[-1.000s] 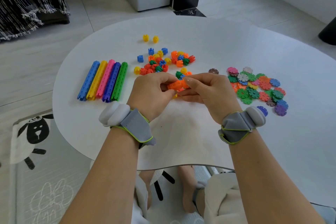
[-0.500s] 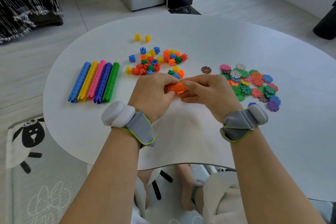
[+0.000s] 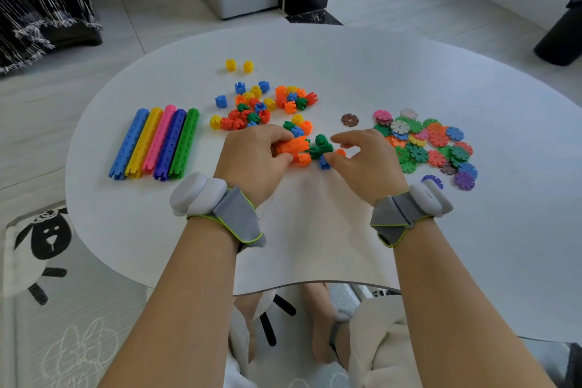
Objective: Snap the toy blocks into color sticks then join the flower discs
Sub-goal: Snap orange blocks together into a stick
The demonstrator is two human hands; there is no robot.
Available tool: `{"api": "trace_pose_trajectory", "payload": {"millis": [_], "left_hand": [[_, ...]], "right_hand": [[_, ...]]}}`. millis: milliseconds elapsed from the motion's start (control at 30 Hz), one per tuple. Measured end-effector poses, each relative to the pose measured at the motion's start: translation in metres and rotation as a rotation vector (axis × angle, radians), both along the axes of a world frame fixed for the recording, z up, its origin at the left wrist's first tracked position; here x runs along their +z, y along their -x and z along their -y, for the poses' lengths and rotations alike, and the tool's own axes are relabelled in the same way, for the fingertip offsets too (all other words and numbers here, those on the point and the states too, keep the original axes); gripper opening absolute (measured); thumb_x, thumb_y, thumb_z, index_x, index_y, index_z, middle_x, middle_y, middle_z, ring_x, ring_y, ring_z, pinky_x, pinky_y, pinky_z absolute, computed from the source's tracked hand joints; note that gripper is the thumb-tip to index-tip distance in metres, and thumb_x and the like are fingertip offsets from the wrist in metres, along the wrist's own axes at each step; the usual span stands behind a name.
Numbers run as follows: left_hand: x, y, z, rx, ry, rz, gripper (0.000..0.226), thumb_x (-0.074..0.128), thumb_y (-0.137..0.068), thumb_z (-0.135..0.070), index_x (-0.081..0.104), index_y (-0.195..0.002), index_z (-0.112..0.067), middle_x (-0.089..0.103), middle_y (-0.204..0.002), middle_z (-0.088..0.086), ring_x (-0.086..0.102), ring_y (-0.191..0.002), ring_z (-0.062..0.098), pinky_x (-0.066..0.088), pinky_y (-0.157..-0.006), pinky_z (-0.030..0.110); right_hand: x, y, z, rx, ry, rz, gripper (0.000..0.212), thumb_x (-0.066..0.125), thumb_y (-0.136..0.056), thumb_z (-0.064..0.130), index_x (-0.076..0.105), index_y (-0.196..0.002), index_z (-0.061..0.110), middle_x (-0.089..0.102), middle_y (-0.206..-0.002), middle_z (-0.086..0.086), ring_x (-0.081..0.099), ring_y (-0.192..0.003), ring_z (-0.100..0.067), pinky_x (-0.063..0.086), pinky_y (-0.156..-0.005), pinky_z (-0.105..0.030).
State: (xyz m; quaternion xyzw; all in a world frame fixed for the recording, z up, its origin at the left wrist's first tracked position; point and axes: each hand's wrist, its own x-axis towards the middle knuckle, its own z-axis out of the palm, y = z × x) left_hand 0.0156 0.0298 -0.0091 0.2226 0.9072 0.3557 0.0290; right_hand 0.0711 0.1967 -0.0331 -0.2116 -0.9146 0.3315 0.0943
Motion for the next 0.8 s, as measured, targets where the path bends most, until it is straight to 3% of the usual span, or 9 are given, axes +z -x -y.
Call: {"api": "trace_pose_trajectory", "payload": {"millis": [133, 267, 400, 533, 667, 800], "left_hand": [[0.000, 0.001, 0.001, 0.011, 0.016, 0.009, 0.031, 0.068, -0.082, -0.017, 0.068, -0.113, -0.020, 0.069, -0.106, -0.002, 0.062, -0.091, 0.013, 0.045, -0.091, 0.021], [0.000, -0.001, 0.000, -0.008, 0.046, -0.001, 0.029, 0.067, -0.082, -0.016, 0.068, -0.110, -0.019, 0.069, -0.106, -0.002, 0.061, -0.093, 0.013, 0.042, -0.090, 0.019], [0.001, -0.003, -0.001, -0.013, 0.050, 0.005, 0.029, 0.066, -0.083, -0.015, 0.068, -0.112, -0.019, 0.069, -0.108, -0.001, 0.061, -0.094, 0.013, 0.041, -0.090, 0.018], [0.001, -0.002, 0.000, -0.012, 0.058, 0.003, 0.029, 0.066, -0.083, -0.015, 0.068, -0.111, -0.019, 0.068, -0.108, -0.002, 0.060, -0.094, 0.012, 0.041, -0.089, 0.018], [0.001, -0.003, 0.001, -0.014, 0.041, 0.001, 0.028, 0.066, -0.083, -0.014, 0.069, -0.110, -0.020, 0.069, -0.105, -0.003, 0.061, -0.092, 0.013, 0.044, -0.090, 0.021], [0.001, -0.002, 0.001, -0.034, 0.005, -0.016, 0.028, 0.066, -0.081, -0.012, 0.069, -0.108, -0.020, 0.069, -0.103, -0.003, 0.062, -0.091, 0.014, 0.046, -0.091, 0.026]], "right_hand": [[-0.001, 0.003, 0.002, -0.021, -0.005, -0.003, 0.033, 0.058, -0.087, 0.015, 0.061, -0.119, 0.021, 0.055, -0.117, -0.002, 0.046, -0.093, -0.006, 0.029, -0.076, -0.016], [-0.006, 0.004, 0.003, 0.011, -0.032, 0.065, 0.027, 0.055, -0.088, 0.011, 0.065, -0.111, 0.021, 0.062, -0.111, -0.001, 0.062, -0.088, -0.024, 0.048, -0.077, -0.031], [0.002, 0.005, 0.003, -0.098, 0.051, -0.056, 0.016, 0.063, -0.086, 0.017, 0.066, -0.101, 0.019, 0.066, -0.095, 0.005, 0.062, -0.085, -0.013, 0.045, -0.075, -0.025], [0.015, 0.004, 0.014, -0.091, 0.480, -0.259, 0.007, 0.062, -0.087, 0.008, 0.068, -0.087, 0.012, 0.069, -0.082, 0.000, 0.071, -0.074, -0.016, 0.059, -0.073, -0.035], [0.016, 0.005, 0.019, -0.040, 0.567, -0.244, 0.005, 0.069, -0.085, 0.014, 0.065, -0.082, 0.011, 0.070, -0.071, -0.004, 0.068, -0.061, -0.018, 0.058, -0.060, -0.032], [0.017, 0.006, 0.023, -0.056, 0.738, -0.272, 0.012, 0.070, -0.085, 0.014, 0.069, -0.074, 0.011, 0.067, -0.058, 0.002, 0.063, -0.053, -0.014, 0.057, -0.060, -0.025]]}}
